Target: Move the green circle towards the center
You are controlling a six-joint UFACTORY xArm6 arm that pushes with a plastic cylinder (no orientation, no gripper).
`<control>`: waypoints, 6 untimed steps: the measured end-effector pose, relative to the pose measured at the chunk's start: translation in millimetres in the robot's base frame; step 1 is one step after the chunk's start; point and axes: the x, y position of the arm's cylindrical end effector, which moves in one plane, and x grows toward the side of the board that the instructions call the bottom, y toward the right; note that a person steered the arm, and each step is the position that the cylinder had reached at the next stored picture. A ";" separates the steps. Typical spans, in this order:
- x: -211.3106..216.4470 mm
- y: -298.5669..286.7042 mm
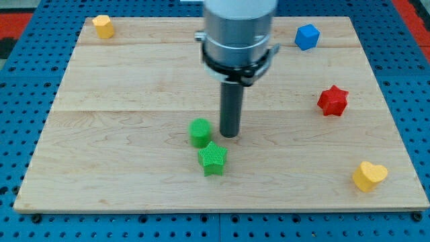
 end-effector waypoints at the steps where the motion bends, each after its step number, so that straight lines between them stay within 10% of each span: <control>1: 13.2 -17.3; 4: -45.6 -169.1; 6: -37.0 -101.3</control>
